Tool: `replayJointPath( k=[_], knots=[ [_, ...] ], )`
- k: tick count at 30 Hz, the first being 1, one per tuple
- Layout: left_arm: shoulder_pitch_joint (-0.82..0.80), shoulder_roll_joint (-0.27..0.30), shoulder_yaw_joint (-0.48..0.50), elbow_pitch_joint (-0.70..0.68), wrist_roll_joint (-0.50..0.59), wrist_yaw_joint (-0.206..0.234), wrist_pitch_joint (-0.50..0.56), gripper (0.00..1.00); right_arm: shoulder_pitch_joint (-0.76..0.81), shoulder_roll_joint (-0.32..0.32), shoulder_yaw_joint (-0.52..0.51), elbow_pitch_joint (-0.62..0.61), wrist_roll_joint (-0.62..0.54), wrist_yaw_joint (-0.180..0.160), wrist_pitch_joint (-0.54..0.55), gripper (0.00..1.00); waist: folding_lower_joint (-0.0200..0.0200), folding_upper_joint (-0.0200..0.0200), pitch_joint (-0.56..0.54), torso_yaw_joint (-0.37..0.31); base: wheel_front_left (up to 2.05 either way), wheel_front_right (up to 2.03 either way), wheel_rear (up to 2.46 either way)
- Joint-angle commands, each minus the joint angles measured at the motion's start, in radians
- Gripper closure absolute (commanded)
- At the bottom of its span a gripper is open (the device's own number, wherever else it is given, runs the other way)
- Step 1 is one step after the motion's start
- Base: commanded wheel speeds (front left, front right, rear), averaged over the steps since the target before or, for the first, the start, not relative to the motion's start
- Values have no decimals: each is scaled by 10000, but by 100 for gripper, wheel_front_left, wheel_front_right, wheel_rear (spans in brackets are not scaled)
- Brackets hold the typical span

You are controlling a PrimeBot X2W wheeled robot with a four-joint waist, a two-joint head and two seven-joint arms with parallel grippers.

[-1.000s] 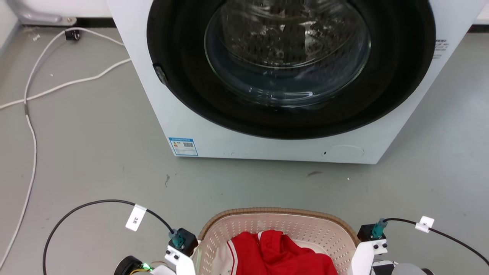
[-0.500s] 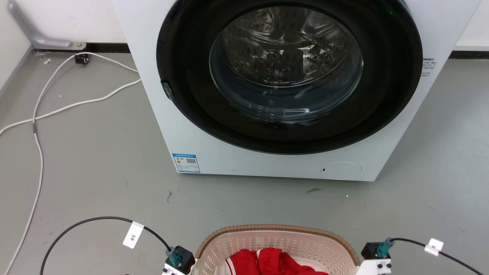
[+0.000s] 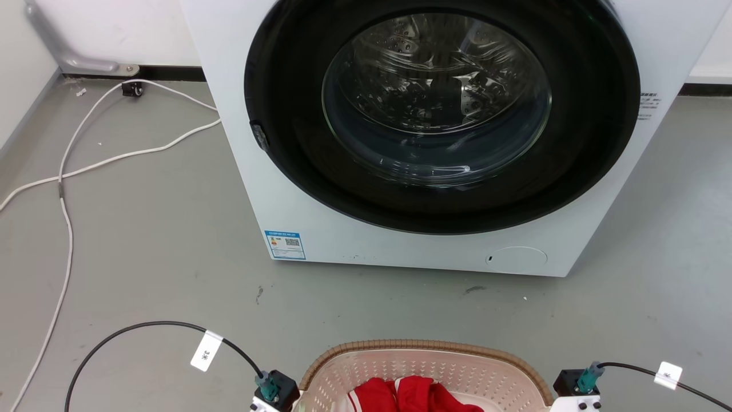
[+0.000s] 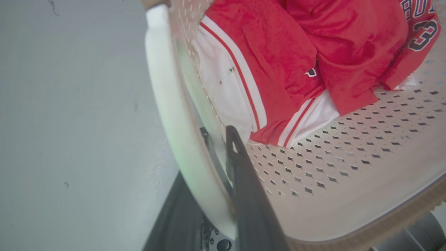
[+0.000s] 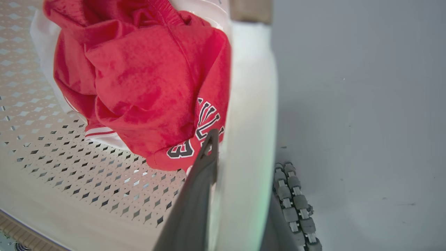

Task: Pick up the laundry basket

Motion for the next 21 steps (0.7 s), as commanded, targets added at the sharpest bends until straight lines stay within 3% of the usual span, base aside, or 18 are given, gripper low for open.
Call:
replayJointPath(
  k=[1, 9, 21],
  knots=[
    [67, -54, -86, -182, 115, -67, 66, 100, 21, 161, 29, -273, 10, 115, 9, 100, 0, 0, -1, 16, 0, 0, 0],
    [-19, 251, -46, -932, 94, 258, 242, 100, 425, 233, -228, -1276, -189, 117, 605, 100, 0, 0, -10, 116, 0, 0, 0],
    [46, 407, -50, -1253, 56, 457, 352, 100, 569, 295, -268, -1548, -272, 117, 756, 100, 0, 0, 93, 124, 0, 0, 0]
  ],
)
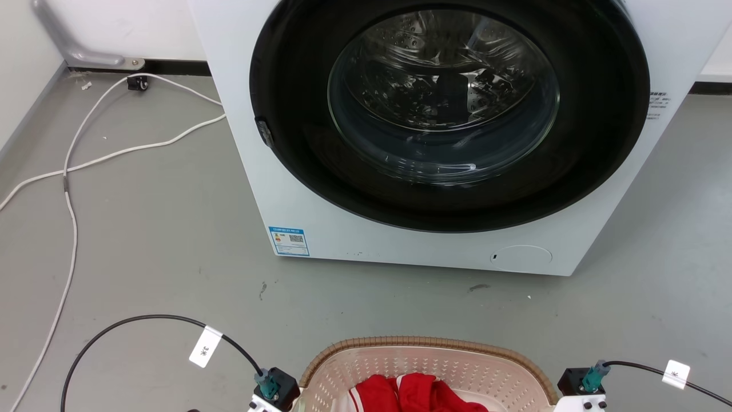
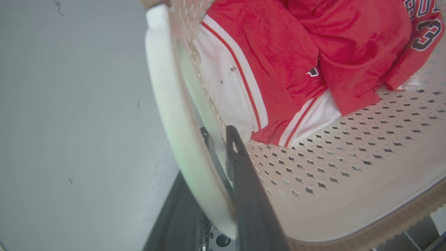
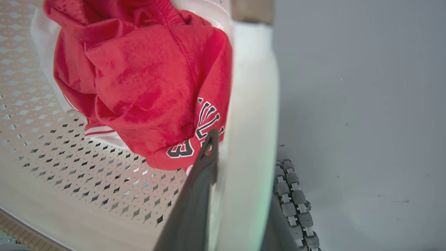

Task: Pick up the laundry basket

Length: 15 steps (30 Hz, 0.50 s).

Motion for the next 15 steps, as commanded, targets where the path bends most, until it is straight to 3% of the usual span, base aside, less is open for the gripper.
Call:
replayJointPath(
  k=[1, 15],
  knots=[
    [49, -86, -91, -133, 50, -64, 28, 100, 20, 160, 67, -178, 21, 119, -28, 100, -1, 0, -12, 6, 0, 0, 0],
    [54, -34, -88, -347, 3, 25, 108, 100, 122, 181, 29, -213, 27, 119, 8, 100, -1, 0, -126, 49, 0, 0, 0]
  ],
)
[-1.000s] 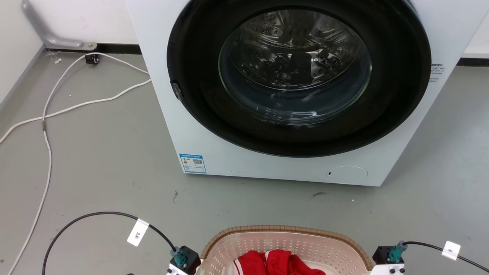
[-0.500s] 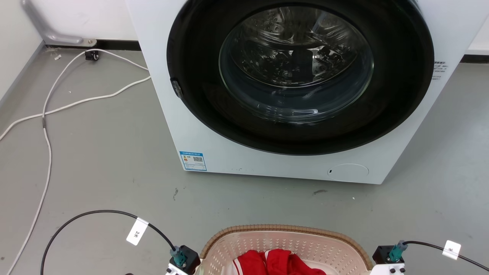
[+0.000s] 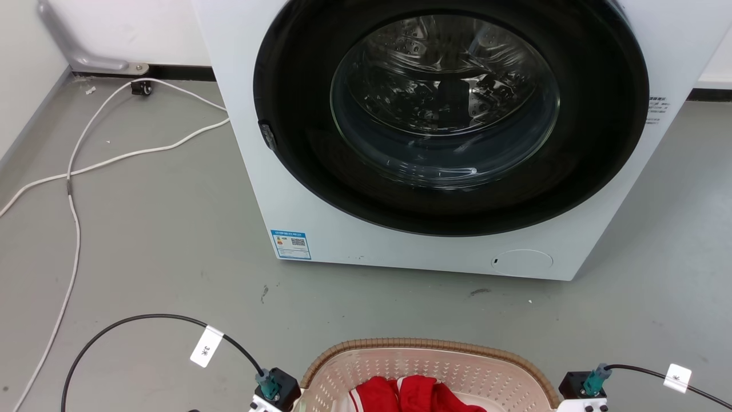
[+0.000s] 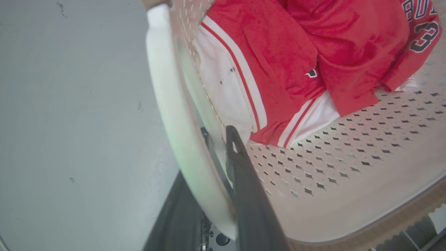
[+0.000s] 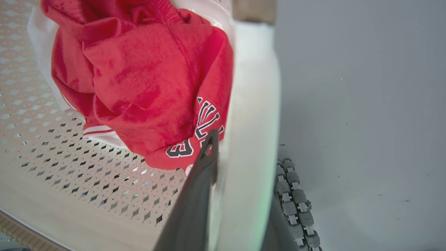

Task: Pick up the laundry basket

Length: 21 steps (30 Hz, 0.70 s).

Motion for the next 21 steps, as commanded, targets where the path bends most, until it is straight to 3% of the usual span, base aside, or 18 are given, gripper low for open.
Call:
replayJointPath(
  k=[1, 21],
  knots=[
    [39, -96, -83, -174, 12, -62, 38, 100, 11, 159, 79, -158, 28, 119, -29, 100, -1, 0, 10, 9, 0, 0, 0],
    [64, 53, -95, -472, -18, -6, 252, 100, -32, 176, 102, -25, 67, 119, -118, 100, -1, 0, 33, 18, 0, 0, 0]
  ],
)
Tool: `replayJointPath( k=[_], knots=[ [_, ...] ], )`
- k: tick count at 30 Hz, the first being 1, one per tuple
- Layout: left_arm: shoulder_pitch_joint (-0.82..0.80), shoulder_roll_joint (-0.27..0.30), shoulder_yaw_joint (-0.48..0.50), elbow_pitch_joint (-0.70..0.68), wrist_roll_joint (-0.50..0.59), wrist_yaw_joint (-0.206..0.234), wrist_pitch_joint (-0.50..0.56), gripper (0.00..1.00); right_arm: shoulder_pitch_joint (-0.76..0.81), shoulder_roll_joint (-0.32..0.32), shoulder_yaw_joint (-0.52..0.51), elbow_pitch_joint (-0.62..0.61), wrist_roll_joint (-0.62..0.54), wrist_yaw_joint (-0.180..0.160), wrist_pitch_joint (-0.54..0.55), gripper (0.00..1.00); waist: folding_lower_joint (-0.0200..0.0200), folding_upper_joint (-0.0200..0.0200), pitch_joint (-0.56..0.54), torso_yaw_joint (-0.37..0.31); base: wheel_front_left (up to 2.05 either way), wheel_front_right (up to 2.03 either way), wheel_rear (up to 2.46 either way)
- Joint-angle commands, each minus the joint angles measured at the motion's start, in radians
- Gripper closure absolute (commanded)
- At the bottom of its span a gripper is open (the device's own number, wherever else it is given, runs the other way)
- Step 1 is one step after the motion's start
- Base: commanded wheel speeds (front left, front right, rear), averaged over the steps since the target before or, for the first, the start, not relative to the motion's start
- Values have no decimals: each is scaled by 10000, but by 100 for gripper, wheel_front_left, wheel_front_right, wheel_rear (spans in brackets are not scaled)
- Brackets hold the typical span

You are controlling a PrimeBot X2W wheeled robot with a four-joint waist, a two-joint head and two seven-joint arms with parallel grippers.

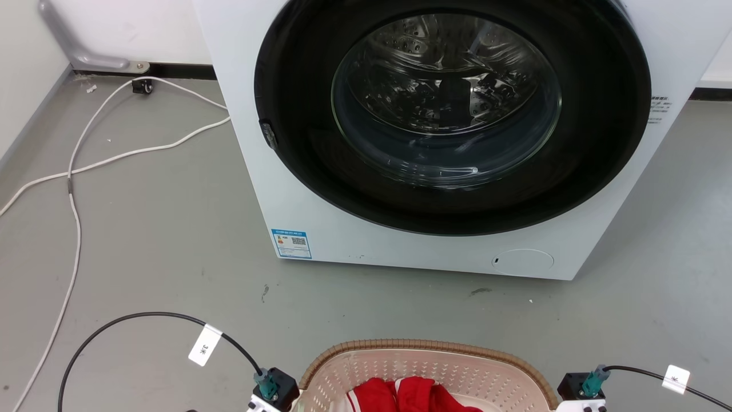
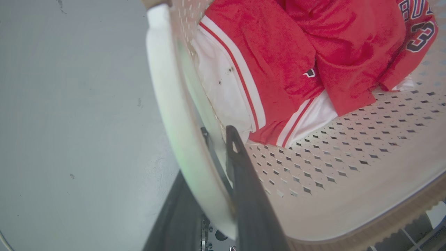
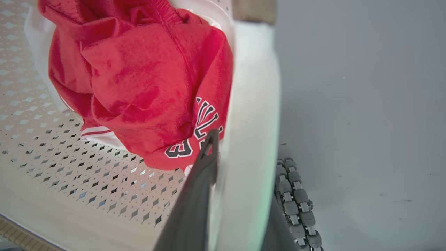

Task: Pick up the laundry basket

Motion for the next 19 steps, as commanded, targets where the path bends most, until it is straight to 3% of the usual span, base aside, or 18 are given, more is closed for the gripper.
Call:
replayJointPath(
  k=[1, 19],
  knots=[
    [75, -125, -91, -166, 41, -87, 43, 100, -32, 151, 100, -85, 75, 119, -84, 100, -1, 0, -3, -2, 0, 0, 0],
    [-11, -22, -99, -352, 11, -7, 172, 100, -107, 168, 93, 2, 121, 120, -169, 100, -1, 0, 85, 33, 0, 0, 0]
  ],
)
